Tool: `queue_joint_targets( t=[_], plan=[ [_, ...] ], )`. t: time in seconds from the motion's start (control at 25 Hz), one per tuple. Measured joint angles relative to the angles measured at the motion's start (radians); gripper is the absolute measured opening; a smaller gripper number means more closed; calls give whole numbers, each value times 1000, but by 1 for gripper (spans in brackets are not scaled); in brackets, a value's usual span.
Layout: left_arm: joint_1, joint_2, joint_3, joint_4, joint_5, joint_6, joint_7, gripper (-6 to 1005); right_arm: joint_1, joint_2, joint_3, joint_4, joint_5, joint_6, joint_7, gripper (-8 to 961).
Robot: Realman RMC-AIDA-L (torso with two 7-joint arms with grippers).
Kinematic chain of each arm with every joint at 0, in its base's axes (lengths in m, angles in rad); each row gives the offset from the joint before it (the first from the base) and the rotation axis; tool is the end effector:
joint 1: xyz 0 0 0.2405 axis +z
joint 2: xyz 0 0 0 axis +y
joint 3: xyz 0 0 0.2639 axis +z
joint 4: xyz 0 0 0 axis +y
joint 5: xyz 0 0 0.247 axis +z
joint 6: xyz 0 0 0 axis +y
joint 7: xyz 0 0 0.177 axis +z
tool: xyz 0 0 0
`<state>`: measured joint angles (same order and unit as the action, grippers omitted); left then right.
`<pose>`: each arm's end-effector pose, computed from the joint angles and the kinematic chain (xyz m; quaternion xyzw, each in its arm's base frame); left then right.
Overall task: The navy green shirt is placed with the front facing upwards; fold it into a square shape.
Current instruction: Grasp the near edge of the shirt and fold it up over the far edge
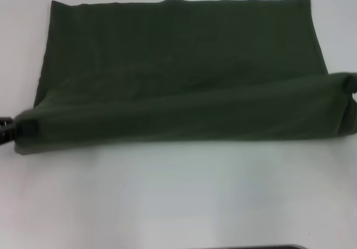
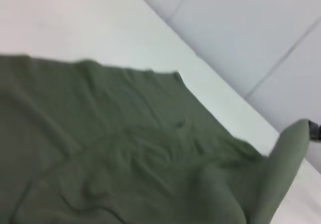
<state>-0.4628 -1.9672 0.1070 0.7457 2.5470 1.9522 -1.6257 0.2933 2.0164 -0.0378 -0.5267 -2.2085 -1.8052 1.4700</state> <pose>-0.3664 0.2878 0.0635 -0.8751 -0.4274 -0.2083 0.0908 0.3901 0.2628 0.0366 -0.7891 0.4342 0.3772 0.2159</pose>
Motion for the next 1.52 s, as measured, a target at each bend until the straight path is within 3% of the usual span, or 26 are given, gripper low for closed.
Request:
queue_joint_targets(
  t=[0.32, 1.04, 1.52],
  plan=[
    [-64, 8, -17, -17, -49, -65, -49, 37, 69, -9, -7, -16, 12, 80, 69, 11],
    [-296, 7, 28, -148, -83, -417, -113, 37, 224, -19, -9, -16, 52, 358, 210, 13],
    [-337, -1, 55, -237, -126, -638, -113, 38, 316, 14, -14, 2, 67, 571, 213, 14]
  ],
)
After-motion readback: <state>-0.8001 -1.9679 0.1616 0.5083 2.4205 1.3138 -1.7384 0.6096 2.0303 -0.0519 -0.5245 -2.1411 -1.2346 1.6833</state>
